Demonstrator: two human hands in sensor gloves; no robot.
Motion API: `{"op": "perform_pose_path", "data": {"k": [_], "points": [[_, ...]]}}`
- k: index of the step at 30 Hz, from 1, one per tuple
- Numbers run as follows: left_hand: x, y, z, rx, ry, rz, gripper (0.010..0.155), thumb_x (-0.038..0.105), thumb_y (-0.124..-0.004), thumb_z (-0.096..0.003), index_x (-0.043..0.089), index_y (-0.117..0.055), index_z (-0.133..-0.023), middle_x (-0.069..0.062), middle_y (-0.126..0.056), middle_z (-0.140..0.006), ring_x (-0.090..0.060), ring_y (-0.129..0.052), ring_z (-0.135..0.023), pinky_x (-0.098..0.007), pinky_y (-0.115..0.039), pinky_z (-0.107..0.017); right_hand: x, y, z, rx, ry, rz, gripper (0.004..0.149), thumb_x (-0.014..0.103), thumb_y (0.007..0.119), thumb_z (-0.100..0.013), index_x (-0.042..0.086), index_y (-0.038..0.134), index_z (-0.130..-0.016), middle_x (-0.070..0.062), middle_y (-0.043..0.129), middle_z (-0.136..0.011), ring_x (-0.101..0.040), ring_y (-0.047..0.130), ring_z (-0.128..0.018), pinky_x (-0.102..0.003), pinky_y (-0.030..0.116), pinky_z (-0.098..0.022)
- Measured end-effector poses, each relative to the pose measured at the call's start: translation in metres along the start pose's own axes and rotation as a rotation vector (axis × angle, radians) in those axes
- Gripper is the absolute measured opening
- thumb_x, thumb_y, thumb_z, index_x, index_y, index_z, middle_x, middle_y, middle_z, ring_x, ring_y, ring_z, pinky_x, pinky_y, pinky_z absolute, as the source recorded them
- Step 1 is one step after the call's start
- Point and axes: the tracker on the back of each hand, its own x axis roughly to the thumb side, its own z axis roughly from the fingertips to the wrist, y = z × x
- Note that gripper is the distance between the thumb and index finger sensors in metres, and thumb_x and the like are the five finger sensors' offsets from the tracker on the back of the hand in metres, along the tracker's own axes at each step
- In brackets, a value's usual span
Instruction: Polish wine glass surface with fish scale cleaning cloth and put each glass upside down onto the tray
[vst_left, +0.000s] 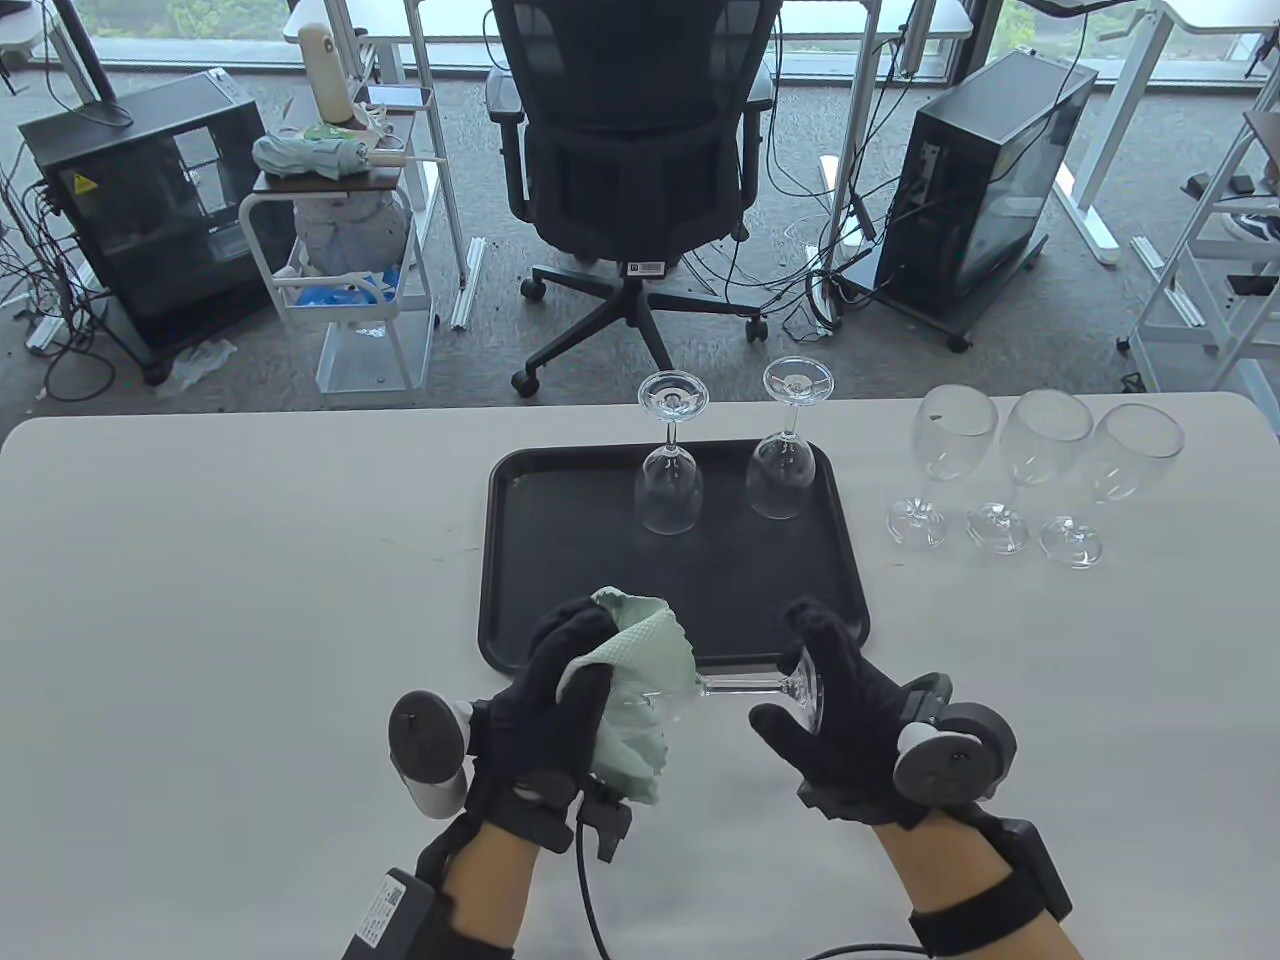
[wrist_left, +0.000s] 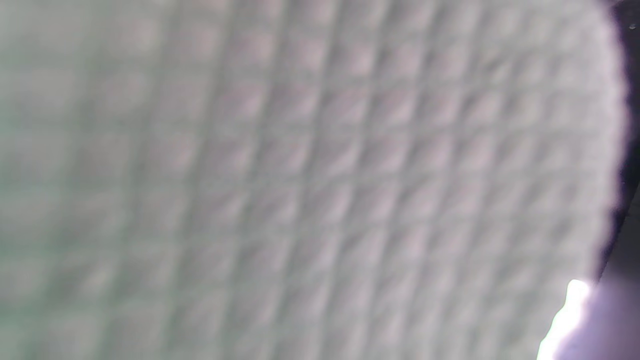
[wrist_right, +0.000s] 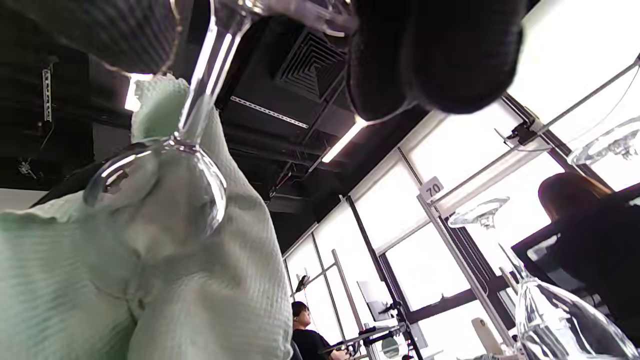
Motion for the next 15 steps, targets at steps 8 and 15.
{"op": "perform_pose_path", "data": {"k": [8,15], "points": [[0.005,-0.002,0.000,0.024,-0.081,-0.098,0.057,0.067,-0.073,-0.0510,0.038,-0.066,-0.100,-0.001,-0.054,-0.114,-0.035,-0.064,-0.099,-0.058,-0.083,-0.051,-0.014,0.006,0.001,0.092,0.339,-0.340,0.082,0.067,0.072,-0.049,0.027,0.032,-0.108,-0.022,0.061,-0.097,-0.035,0.090,-0.053,-0.042,0.086,-0.031],[0.001,-0.002,0.000,0.003,0.000,-0.013,0.057,0.067,-0.071,-0.0527,0.038,-0.065,-0.101,-0.003,-0.054,-0.114,-0.036,-0.064,-0.099,-0.058,-0.084,-0.051,-0.005,-0.001,0.002,-0.034,0.021,-0.042,0.088,0.065,0.077,-0.047,0.029,0.023,-0.105,-0.018,0.055,-0.101,-0.033,0.090,-0.060,-0.040,0.090,-0.038]]}}
